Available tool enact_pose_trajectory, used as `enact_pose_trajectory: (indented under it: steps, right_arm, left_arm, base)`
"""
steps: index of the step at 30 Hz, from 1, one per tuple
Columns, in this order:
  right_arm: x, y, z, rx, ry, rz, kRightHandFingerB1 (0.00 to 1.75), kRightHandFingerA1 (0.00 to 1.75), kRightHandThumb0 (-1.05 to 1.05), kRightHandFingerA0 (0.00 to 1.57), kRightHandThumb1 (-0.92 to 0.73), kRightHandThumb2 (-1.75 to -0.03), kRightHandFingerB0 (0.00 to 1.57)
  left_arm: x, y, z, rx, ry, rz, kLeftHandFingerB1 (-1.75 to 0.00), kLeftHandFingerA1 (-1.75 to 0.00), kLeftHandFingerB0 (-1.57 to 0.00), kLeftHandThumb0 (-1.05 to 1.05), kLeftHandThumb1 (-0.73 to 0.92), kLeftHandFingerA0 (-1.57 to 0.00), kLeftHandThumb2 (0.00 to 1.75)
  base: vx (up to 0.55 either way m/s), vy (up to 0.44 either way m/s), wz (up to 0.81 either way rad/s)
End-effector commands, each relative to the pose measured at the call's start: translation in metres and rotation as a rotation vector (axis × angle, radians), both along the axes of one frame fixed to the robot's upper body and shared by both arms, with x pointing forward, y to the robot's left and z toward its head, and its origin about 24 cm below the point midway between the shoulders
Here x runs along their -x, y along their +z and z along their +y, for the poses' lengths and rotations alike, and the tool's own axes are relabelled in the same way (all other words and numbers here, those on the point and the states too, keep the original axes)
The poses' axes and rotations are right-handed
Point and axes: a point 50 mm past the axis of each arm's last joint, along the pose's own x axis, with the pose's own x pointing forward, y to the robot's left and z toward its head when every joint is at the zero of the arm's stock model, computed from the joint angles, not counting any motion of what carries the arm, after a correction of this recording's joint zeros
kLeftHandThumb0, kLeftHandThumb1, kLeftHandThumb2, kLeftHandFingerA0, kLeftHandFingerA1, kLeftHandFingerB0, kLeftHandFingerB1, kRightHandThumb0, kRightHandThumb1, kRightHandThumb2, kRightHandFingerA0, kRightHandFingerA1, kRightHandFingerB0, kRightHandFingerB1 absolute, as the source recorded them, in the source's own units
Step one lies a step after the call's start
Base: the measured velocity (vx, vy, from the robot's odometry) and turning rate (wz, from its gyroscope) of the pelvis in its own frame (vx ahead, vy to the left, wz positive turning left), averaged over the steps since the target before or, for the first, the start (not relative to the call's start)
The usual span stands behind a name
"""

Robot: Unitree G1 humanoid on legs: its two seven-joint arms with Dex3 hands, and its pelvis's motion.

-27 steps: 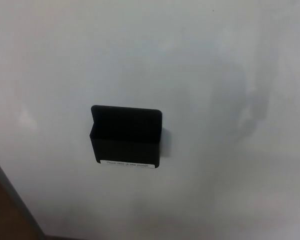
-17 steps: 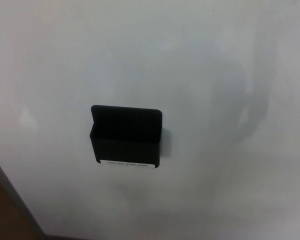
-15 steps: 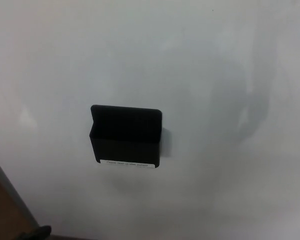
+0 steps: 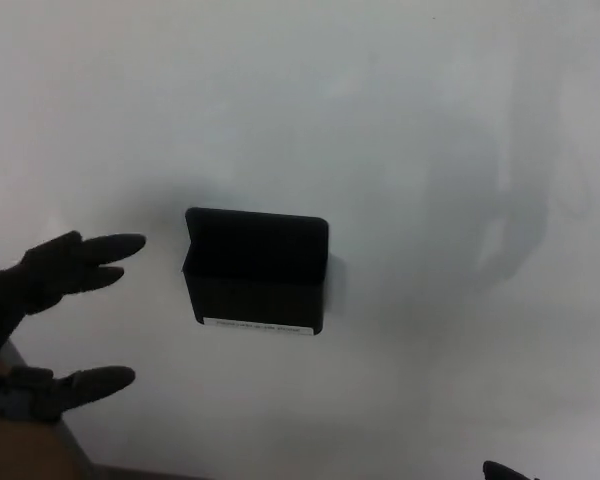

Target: A magnetic marker holder is on the left hand side of the white board, the robot put the index and middle finger into the opening of the container and pull off the magnetic holder and hand it to a human on the left hand side.

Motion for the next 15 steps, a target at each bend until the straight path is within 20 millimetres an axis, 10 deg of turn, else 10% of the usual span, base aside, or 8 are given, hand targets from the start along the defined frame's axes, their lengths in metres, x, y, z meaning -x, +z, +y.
enact_pose_trajectory:
  steps: [1, 2, 8, 9, 10, 15]
  right_arm:
    - [-0.001, 0.008, -0.009, 0.024, -0.054, -0.112, 0.48, 0.59, -0.64, 0.57, -0.60, -0.91, 0.32]
    - [-0.001, 0.008, -0.009, 0.026, -0.055, -0.112, 0.35, 0.46, -0.60, 0.65, -0.73, -0.62, 0.38]
    - [-0.002, 0.008, -0.010, 0.025, -0.062, -0.120, 0.36, 0.47, -0.60, 0.64, -0.73, -0.62, 0.39]
    - [-0.003, 0.008, -0.010, 0.030, -0.062, -0.122, 0.49, 0.59, -0.63, 0.57, -0.60, -0.91, 0.34]
    - [-0.004, 0.009, -0.010, 0.032, -0.061, -0.125, 0.36, 0.47, -0.60, 0.65, -0.73, -0.62, 0.39]
    - [-0.007, 0.009, -0.009, 0.038, -0.063, -0.134, 0.36, 0.46, -0.60, 0.65, -0.72, -0.62, 0.40]
  left_arm:
    - [-0.012, 0.029, -0.027, -0.345, -0.111, -0.031, -0.33, -0.33, -0.34, -0.74, 0.46, -0.31, 0.60]
    - [-0.020, 0.029, -0.032, -0.376, -0.123, -0.005, -0.31, -0.32, -0.29, -0.70, 0.50, -0.30, 0.56]
    - [-0.045, 0.022, -0.044, -0.461, -0.138, 0.081, -0.29, -0.31, -0.25, -0.68, 0.50, -0.27, 0.56]
    - [-0.050, 0.019, -0.046, -0.470, -0.140, 0.115, -0.49, -0.51, -0.09, -0.31, 0.20, -0.09, 0.85]
    - [-0.052, 0.018, -0.047, -0.477, -0.141, 0.130, -0.49, -0.50, -0.08, -0.32, 0.20, -0.08, 0.85]
    - [-0.059, 0.013, -0.048, -0.493, -0.147, 0.157, -0.49, -0.51, -0.07, -0.33, 0.19, -0.07, 0.85]
  base:
    - [0.00, 0.000, 0.00]
    - [0.00, 0.000, 0.00]
    - [0.00, -0.001, 0.01]
    - [0.00, 0.000, 0.00]
    - [0.00, 0.000, 0.00]
    - [0.00, 0.000, 0.00]
